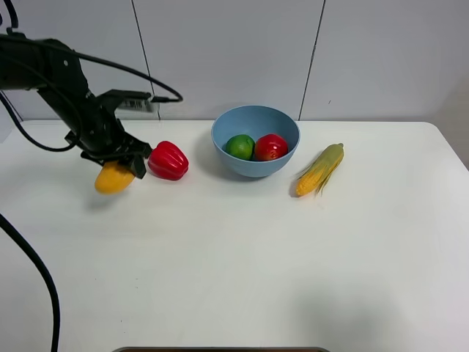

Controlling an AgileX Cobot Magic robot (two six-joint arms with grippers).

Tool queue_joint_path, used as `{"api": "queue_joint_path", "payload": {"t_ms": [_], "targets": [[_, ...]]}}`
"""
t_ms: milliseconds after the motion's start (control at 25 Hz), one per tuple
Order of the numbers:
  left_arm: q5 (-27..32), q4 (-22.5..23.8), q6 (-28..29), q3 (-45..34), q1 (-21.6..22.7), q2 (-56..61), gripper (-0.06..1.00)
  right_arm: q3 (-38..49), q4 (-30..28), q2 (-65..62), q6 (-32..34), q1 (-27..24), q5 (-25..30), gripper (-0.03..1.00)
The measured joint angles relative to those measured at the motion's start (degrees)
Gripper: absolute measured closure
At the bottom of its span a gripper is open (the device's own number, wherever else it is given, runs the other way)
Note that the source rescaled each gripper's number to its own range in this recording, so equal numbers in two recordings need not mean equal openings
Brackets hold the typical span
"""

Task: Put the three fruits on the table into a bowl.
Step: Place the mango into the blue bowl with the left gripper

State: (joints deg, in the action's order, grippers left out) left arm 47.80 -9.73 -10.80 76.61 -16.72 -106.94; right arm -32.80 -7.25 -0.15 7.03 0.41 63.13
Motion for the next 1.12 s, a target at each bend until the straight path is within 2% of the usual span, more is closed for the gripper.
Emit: {"api": "queue_joint_path", "payload": {"t_ms": [240, 480, 800, 1120], "targets": [[0.34, -0.23, 1.75, 13.93, -5.16, -0.46, 0.94, 0.0, 0.0, 0.0, 0.0, 0.0, 0.0, 0.32], [-5.88, -0.52, 4.13, 24.33, -11.08, -4.37, 0.94, 0.0, 0.0, 0.0, 0.0, 0.0, 0.0, 0.32], [-19.62, -1.04, 5.78, 27.13, -17.29, -11.61, 0.94, 0.0, 0.0, 0.0, 0.0, 0.0, 0.0, 0.32], [-27.07, -3.94, 6.07, 27.18, -19.07, -18.26, 0.94, 0.0, 0.0, 0.0, 0.0, 0.0, 0.0, 0.32]]}}
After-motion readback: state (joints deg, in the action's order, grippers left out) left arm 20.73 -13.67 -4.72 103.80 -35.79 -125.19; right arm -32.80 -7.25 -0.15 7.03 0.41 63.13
